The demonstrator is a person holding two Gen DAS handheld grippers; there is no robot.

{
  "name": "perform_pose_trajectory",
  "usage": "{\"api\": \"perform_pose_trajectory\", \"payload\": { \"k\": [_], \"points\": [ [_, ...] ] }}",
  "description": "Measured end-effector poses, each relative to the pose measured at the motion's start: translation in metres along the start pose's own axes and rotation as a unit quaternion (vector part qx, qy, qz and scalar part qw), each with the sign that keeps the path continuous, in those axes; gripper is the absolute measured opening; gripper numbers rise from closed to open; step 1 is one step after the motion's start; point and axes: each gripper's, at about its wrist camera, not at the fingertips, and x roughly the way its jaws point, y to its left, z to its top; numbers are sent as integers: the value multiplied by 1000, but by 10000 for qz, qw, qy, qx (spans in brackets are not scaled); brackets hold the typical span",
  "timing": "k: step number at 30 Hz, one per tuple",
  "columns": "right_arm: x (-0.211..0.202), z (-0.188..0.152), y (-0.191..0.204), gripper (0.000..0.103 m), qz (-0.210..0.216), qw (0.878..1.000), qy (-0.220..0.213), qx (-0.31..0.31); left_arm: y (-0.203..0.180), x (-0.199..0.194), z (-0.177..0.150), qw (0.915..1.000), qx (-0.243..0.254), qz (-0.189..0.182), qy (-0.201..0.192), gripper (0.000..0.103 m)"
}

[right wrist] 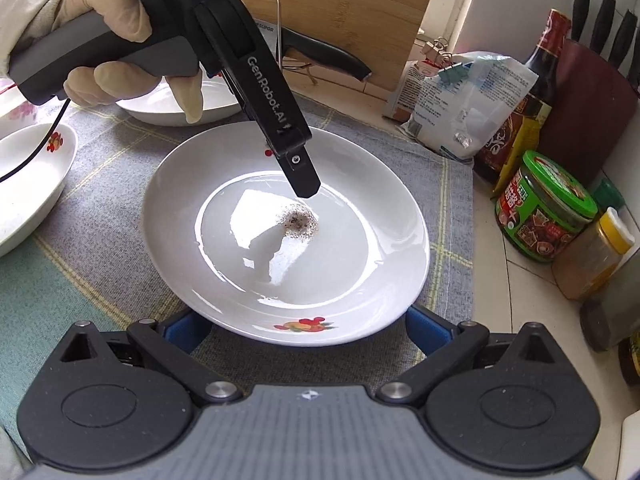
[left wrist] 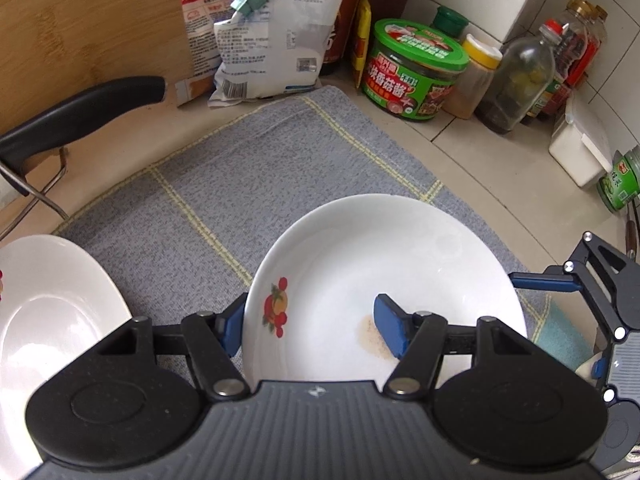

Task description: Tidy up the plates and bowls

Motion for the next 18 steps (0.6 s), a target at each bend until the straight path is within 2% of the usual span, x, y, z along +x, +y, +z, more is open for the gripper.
{"api": "perform_pose_trajectory", "payload": {
  "k": [3,7,13,18],
  "points": [
    [-1,-2,1,103,23,10000,-23,-53,-1,4,-2,10000,11,54,60,64],
    [-4,-4,-5,103,157,9997,-8,165,2,-1,-5,9999,-97,58,30,85],
    [-16,-9,-11,103,177,9993,-48,319,4,-24,-12,9993,-317,150,-163,86],
    [-28,-11,-16,103,226,9981,-128,551,-6,-58,-23,9969,-471,407,-484,88]
  ]
}}
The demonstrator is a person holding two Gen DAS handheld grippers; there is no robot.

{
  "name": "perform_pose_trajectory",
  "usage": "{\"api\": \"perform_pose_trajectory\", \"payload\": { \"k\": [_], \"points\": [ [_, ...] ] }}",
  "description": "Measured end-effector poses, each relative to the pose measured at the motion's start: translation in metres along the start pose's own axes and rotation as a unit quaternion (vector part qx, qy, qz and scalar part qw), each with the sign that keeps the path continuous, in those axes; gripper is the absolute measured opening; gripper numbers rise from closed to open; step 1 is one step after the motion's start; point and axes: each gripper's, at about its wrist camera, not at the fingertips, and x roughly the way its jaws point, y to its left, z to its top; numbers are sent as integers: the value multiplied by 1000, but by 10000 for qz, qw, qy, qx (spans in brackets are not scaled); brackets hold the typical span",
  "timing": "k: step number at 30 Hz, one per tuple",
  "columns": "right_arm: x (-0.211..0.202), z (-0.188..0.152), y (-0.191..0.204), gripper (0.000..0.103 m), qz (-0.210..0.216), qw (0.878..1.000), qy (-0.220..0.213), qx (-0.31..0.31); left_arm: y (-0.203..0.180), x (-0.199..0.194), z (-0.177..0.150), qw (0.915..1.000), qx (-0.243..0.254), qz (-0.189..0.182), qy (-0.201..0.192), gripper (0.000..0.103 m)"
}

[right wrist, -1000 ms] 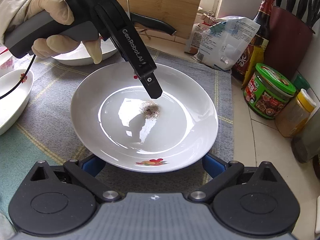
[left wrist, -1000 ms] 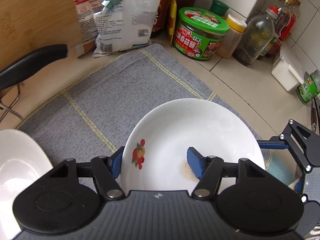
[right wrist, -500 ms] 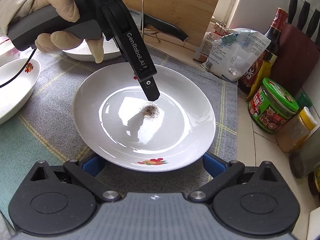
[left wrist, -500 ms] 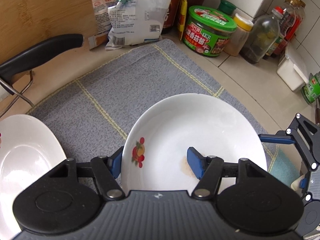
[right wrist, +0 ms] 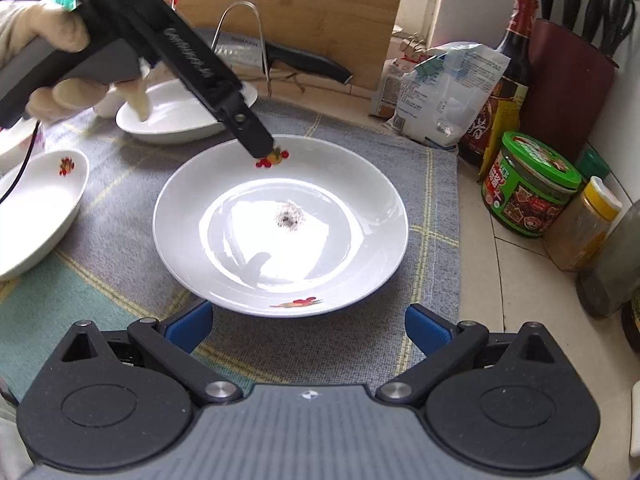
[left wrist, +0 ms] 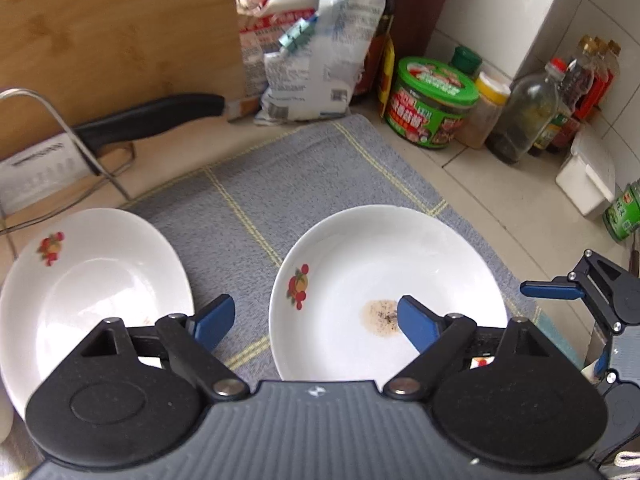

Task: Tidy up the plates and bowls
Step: 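Open both grippers and withdraw from the stained plate, then grasp the large red-flower plate rim with the left gripper while the right gripper grasps the opposite rim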

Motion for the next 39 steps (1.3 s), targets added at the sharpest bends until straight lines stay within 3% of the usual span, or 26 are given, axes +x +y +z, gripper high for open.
{"api": "perform_pose_trajectory", "payload": {
  "k": [7,10,13,19,24,33,39],
  "points": [
    [-17,11,-7,103,180,9988,-352,305,-17,-62,-25,9954,-352,532,-715,90],
    [-18,14,-4,103,330,9974,-551,330,-20,-87,-46,9885,-677,895,-1015,97],
    [-13,19,4,103,537,9959,-563,456,-18,-106,-74,9800,-961,1229,-1236,97],
    [-17,26,44,103,591,9961,-549,357,6,-130,-123,9692,-1305,1554,-1394,98],
    [-17,33,86,103,346,9969,-530,469,38,-145,-162,9742,-1152,1331,-1409,98],
    [-26,30,169,103,-298,9954,-300,859,75,-168,-215,9892,-288,700,-1258,98],
    [-32,24,192,103,-167,9968,-190,760,77,-176,-239,9936,183,347,-1059,98]
  ]
}}
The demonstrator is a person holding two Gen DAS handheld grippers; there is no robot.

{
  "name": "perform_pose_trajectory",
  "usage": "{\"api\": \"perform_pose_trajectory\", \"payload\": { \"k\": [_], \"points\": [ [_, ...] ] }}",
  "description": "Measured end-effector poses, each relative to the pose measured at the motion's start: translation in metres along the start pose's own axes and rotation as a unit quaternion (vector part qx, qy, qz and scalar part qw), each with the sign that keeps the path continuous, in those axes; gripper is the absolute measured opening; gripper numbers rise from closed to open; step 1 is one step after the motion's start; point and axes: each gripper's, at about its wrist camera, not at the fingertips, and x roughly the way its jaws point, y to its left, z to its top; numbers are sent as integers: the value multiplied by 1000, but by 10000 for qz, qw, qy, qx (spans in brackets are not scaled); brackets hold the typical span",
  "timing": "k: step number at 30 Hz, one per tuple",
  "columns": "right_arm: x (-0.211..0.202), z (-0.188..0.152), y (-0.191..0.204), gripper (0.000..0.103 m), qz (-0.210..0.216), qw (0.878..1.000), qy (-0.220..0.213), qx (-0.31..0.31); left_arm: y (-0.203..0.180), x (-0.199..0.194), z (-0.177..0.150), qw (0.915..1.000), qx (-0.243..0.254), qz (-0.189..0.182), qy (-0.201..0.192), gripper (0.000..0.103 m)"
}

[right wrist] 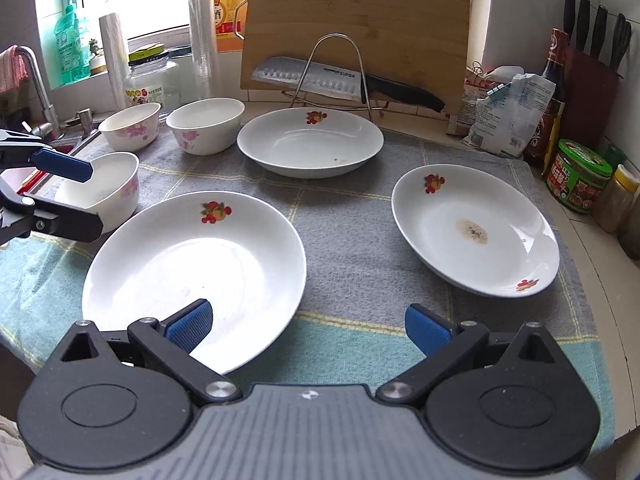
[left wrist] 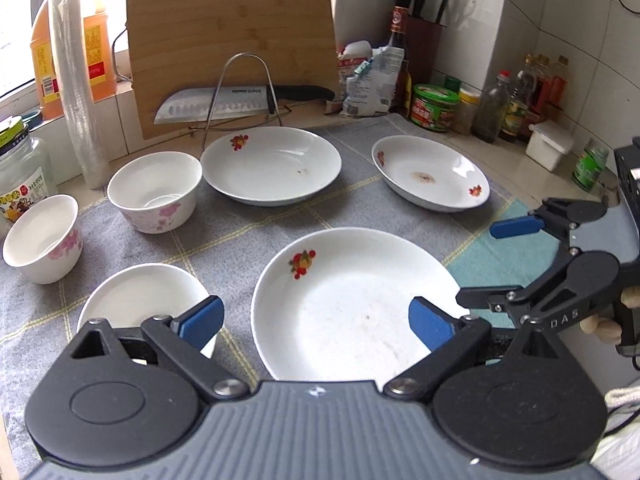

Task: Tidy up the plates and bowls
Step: 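Grasp the large red-flower plate rim with the left gripper while the right gripper grasps the opposite rim, then lift the large plate off the towel with both grippers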

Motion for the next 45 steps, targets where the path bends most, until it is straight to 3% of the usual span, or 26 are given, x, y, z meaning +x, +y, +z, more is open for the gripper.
{"api": "perform_pose_trajectory", "payload": {
  "k": [12,18,26,30,33,36,45],
  "points": [
    [2,-17,3,103,857,9935,187,-720,-4,3,-34,9987,92,-47,508,98],
    [16,-16,-4,103,1339,9796,463,-1424,-8,18,-55,9948,486,34,897,98],
    [44,-4,-12,103,1804,9569,736,-2152,-13,35,-60,9941,593,97,900,98],
    [57,0,-15,103,2065,9375,923,-2646,-13,43,-59,9918,853,21,947,98],
    [58,1,-21,103,2463,9163,765,-3063,-11,45,-58,9908,979,-72,935,100],
    [62,9,-22,103,2813,8875,832,-3554,-10,47,-56,9889,1162,-132,913,102],
    [79,29,-32,103,3262,8416,931,-4203,-14,44,-57,9806,1830,-296,639,102]
  ]
}}
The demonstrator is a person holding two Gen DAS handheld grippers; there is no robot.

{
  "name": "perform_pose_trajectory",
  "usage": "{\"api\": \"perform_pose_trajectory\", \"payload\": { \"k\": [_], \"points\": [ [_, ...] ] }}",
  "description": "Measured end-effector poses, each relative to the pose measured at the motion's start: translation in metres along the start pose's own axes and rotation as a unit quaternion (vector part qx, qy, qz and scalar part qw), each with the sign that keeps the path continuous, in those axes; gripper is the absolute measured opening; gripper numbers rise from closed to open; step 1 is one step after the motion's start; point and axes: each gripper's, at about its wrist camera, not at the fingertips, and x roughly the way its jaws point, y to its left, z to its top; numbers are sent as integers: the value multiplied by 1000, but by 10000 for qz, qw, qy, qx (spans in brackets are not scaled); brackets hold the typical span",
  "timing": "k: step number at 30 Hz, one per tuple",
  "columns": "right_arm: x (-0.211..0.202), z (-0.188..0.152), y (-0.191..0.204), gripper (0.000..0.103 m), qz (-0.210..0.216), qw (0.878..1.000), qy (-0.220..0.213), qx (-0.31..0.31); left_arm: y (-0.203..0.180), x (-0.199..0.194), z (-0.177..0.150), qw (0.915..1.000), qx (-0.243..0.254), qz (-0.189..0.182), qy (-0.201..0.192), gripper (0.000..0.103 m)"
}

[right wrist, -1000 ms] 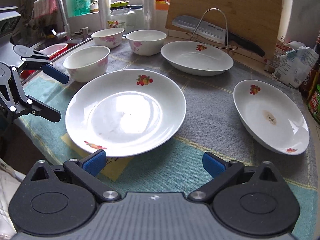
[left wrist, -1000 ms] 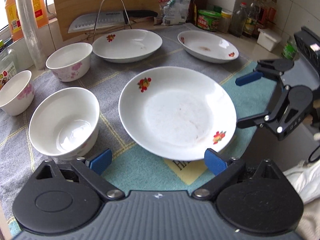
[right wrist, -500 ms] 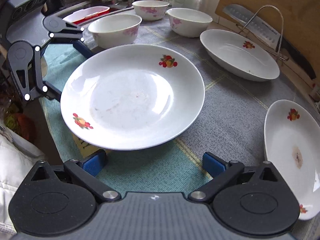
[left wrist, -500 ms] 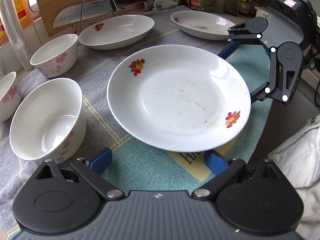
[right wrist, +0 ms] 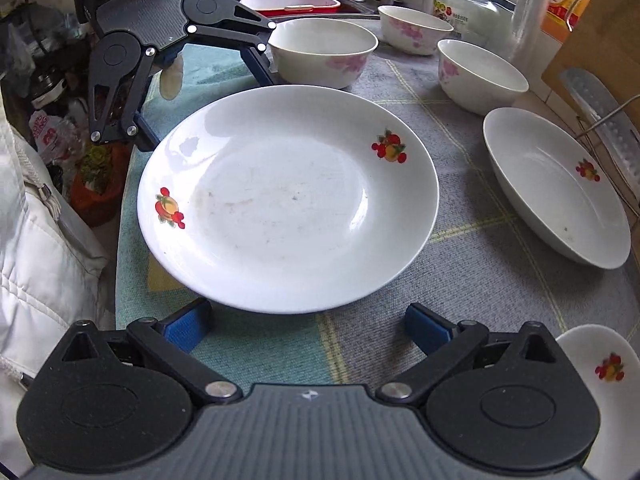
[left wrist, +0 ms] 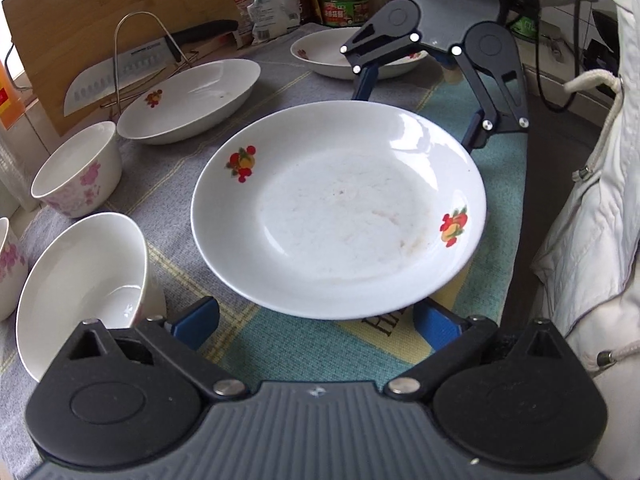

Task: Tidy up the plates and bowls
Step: 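Lift the large plate off the towel with both grippers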

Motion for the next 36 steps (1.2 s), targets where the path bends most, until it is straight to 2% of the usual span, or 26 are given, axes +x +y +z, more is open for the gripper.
{"api": "perform_pose_trajectory", "payload": {
  "k": [9,17,20,28,36],
  "points": [
    [4,7,-10,103,386,9974,56,-611,2,4,8,9985,490,-237,31,102],
    [3,9,-12,103,514,9947,-57,-892,4,5,10,9979,583,-266,15,103],
    [3,10,-7,103,454,9929,-160,-1086,4,5,10,9981,570,-234,22,101],
    [-1,6,-5,103,365,9939,-206,-1023,5,3,13,9981,599,-107,5,94],
    [-9,5,-3,103,192,9947,-245,-982,6,2,19,9980,617,-106,-26,93]
  ]
}}
